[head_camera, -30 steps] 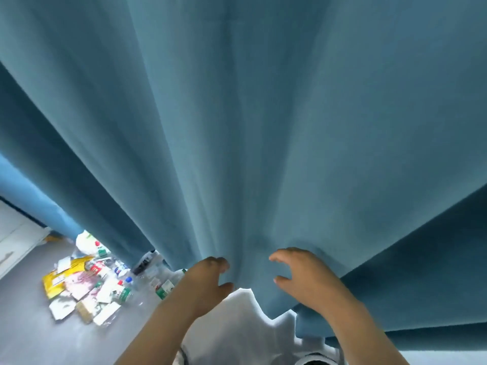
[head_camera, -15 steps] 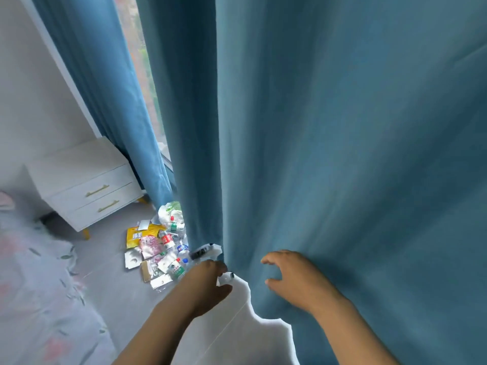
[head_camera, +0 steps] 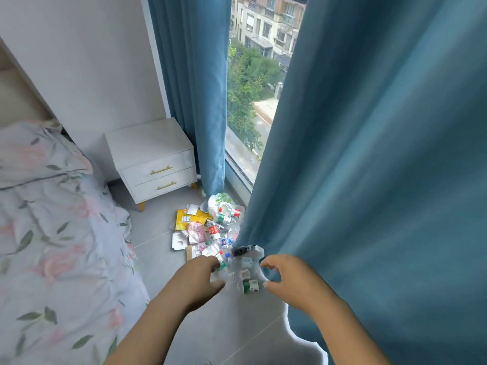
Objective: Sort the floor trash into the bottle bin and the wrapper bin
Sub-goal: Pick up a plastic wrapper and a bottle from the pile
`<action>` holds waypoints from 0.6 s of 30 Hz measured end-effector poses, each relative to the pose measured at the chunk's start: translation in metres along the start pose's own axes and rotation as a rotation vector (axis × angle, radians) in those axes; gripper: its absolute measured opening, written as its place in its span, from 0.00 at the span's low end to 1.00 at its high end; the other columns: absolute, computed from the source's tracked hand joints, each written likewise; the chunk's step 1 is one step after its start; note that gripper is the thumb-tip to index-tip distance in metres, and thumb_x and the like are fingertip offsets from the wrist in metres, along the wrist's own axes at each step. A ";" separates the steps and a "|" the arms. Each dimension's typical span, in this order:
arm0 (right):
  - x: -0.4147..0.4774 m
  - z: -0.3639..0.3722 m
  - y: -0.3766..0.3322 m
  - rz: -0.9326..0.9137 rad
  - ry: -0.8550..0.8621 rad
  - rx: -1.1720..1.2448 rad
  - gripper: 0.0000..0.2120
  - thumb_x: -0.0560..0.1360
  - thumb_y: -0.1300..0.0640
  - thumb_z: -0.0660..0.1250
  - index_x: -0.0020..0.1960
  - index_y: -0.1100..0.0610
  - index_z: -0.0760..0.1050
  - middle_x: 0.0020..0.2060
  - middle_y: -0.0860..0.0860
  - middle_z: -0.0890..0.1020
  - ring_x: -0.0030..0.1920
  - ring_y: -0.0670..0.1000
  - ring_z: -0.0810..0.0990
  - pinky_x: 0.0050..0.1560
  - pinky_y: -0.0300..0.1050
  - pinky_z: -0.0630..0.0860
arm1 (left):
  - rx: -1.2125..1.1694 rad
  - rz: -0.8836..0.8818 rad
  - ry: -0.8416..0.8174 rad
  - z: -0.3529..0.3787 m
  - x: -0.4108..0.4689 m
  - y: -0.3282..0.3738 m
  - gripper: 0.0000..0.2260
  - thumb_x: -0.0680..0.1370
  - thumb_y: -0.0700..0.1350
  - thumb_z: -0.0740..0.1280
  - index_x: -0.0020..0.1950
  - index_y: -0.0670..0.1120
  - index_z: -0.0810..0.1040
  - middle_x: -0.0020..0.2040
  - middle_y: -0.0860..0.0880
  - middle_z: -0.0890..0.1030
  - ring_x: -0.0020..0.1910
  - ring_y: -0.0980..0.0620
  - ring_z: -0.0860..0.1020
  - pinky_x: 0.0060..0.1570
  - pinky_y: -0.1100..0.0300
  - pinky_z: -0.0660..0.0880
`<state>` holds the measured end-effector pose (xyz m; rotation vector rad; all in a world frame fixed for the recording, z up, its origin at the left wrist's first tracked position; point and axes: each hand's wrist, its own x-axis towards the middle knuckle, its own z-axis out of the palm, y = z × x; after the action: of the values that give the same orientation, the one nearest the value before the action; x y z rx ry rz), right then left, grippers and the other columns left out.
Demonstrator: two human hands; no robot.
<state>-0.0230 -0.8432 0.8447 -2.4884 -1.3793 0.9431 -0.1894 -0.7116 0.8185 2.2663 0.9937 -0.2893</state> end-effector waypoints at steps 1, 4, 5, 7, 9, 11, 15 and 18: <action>0.008 0.000 -0.004 -0.002 -0.014 -0.008 0.19 0.76 0.52 0.64 0.66 0.46 0.73 0.60 0.48 0.78 0.58 0.50 0.77 0.53 0.39 0.74 | -0.016 -0.013 -0.004 -0.002 0.003 -0.005 0.18 0.77 0.52 0.64 0.66 0.50 0.72 0.63 0.52 0.75 0.60 0.53 0.74 0.58 0.61 0.71; 0.030 -0.005 -0.009 -0.008 -0.044 -0.031 0.19 0.75 0.53 0.65 0.66 0.46 0.73 0.60 0.48 0.78 0.59 0.50 0.77 0.56 0.41 0.73 | -0.043 -0.041 -0.007 -0.006 0.018 -0.016 0.17 0.77 0.52 0.64 0.66 0.50 0.72 0.63 0.52 0.75 0.60 0.53 0.74 0.58 0.61 0.71; 0.039 -0.007 -0.009 -0.010 -0.050 -0.037 0.19 0.75 0.53 0.65 0.66 0.46 0.73 0.60 0.47 0.78 0.59 0.49 0.77 0.57 0.41 0.73 | -0.050 -0.052 -0.005 -0.007 0.024 -0.018 0.17 0.77 0.51 0.64 0.65 0.50 0.73 0.62 0.52 0.75 0.60 0.53 0.74 0.58 0.61 0.72; 0.059 -0.012 -0.007 -0.024 -0.060 -0.051 0.19 0.74 0.54 0.65 0.65 0.46 0.74 0.60 0.47 0.78 0.59 0.49 0.77 0.58 0.41 0.73 | -0.067 -0.079 0.008 -0.010 0.037 -0.020 0.16 0.77 0.51 0.64 0.64 0.50 0.73 0.62 0.52 0.76 0.59 0.53 0.75 0.57 0.61 0.72; 0.080 -0.018 -0.004 -0.048 -0.072 -0.069 0.19 0.74 0.54 0.65 0.65 0.46 0.74 0.61 0.46 0.78 0.59 0.49 0.77 0.57 0.41 0.73 | -0.088 -0.117 0.035 -0.013 0.052 -0.020 0.16 0.77 0.52 0.64 0.64 0.50 0.73 0.63 0.52 0.76 0.60 0.52 0.75 0.57 0.61 0.72; 0.101 -0.023 0.001 -0.075 -0.093 -0.080 0.20 0.74 0.55 0.65 0.65 0.46 0.74 0.61 0.46 0.78 0.60 0.48 0.77 0.57 0.40 0.73 | -0.104 -0.158 0.061 -0.015 0.066 -0.018 0.17 0.77 0.52 0.64 0.65 0.50 0.73 0.63 0.52 0.76 0.60 0.52 0.75 0.57 0.60 0.72; 0.143 -0.036 0.010 -0.142 -0.147 -0.098 0.21 0.74 0.56 0.64 0.67 0.47 0.73 0.62 0.45 0.77 0.60 0.49 0.77 0.58 0.42 0.74 | -0.150 -0.244 0.091 -0.017 0.091 -0.013 0.16 0.78 0.52 0.63 0.65 0.50 0.73 0.62 0.52 0.76 0.60 0.53 0.74 0.57 0.61 0.72; 0.174 -0.044 0.013 -0.177 -0.183 -0.118 0.21 0.74 0.56 0.64 0.67 0.47 0.73 0.62 0.45 0.77 0.60 0.49 0.76 0.58 0.42 0.74 | -0.186 -0.306 0.113 -0.019 0.105 -0.011 0.15 0.78 0.51 0.63 0.64 0.50 0.73 0.62 0.52 0.75 0.59 0.53 0.74 0.56 0.62 0.71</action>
<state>0.0783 -0.7033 0.7950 -2.3589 -1.7268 1.1030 -0.1259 -0.6337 0.7828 1.9789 1.3705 -0.1900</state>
